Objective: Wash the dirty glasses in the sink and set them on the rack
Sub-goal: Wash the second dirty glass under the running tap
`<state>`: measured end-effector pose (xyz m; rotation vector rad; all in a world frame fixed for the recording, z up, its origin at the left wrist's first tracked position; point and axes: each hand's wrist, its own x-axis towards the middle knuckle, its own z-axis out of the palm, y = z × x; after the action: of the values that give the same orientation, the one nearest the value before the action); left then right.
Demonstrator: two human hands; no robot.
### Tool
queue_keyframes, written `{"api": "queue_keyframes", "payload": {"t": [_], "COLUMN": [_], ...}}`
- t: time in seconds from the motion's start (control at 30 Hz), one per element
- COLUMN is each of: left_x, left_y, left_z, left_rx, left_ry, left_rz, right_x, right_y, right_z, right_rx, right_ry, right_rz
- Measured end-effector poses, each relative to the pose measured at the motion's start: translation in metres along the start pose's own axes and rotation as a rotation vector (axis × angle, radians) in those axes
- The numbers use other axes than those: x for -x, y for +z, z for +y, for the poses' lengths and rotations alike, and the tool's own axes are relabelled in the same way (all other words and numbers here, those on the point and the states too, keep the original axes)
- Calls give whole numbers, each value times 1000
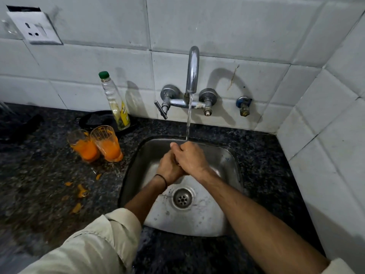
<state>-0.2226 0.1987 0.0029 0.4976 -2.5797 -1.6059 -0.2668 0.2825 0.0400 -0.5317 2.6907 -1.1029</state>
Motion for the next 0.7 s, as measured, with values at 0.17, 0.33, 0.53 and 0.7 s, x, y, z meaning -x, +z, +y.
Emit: {"api": "queue_keyframes", "payload": {"t": [0.17,0.33,0.53,0.7], "left_x": [-4,-12,-7,-13], "left_y": [1,-30,-3,-26], "left_z": [9,11,43,31], "left_rx": [140,695,-114,512], "left_ry": [22,-42,153,-9], "left_rz": [10,-506,142,-360], "right_x": [-9,-12,-22,-19], "right_y": [-26,-67,-31,-59], "right_z": [-13,-18,-25,-20], "right_rx": [253,88,105,82], "right_ry": [-108,-192,87,-157], "right_rz": [-54,-389,-6,-167]}}
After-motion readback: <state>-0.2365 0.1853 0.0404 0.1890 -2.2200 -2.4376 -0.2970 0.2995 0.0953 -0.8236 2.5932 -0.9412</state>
